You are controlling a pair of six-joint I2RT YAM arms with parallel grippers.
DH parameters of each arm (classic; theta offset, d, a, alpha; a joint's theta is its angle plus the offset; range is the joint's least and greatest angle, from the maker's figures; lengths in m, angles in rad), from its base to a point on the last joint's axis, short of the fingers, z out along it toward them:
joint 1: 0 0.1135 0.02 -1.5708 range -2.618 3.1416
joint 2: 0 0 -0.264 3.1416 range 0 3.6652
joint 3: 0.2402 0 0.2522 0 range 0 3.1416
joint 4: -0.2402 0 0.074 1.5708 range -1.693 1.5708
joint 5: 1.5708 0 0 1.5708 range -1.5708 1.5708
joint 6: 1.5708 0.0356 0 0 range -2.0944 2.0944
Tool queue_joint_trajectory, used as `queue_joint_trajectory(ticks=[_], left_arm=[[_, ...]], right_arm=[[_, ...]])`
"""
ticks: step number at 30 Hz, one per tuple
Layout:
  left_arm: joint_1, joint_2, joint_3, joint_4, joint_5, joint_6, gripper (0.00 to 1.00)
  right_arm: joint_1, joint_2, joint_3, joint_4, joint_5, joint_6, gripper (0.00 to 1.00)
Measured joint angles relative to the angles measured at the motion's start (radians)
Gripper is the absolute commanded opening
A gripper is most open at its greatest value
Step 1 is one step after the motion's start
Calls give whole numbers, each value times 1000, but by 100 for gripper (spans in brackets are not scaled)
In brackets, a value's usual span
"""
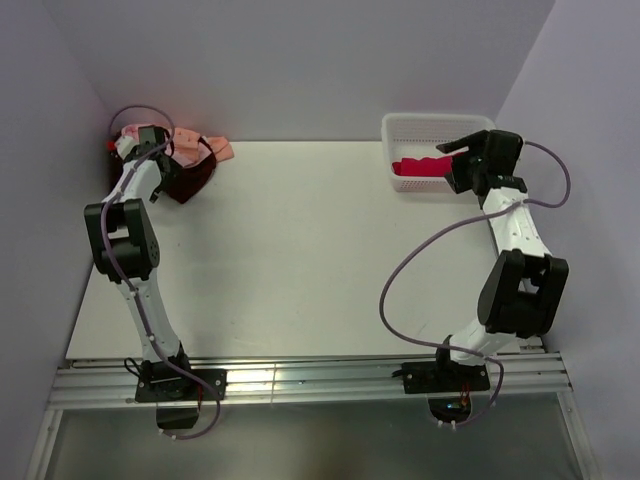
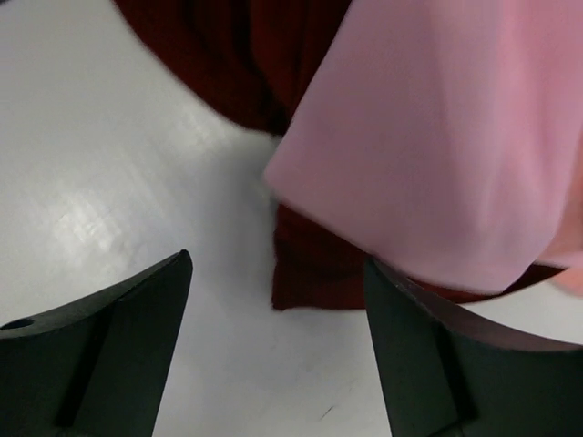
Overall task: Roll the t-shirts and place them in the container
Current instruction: Grab a tshirt with the left arm
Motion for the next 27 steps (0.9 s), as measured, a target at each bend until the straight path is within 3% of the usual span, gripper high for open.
queue_joint_trajectory(ticks=[4, 9, 12, 13, 19, 27], left_arm=[[6, 82, 121, 12, 1, 9, 77], [13, 90, 114, 92, 0, 26, 66], [15, 90, 93, 162, -2, 38, 33], [16, 93, 93, 175, 0, 42, 1], [18, 154, 228, 189, 19, 65, 0], [9, 114, 286, 159, 12, 60, 0]], right_arm=[[4, -98, -93, 29, -20, -40, 82], [5, -195, -208, 53, -24, -74, 81], [5, -224, -240, 58, -35, -87, 80], [7, -227, -243, 60, -39, -91, 80], [24, -259, -273, 82, -41, -102, 79], [40, -292, -307, 102, -46, -109, 77]])
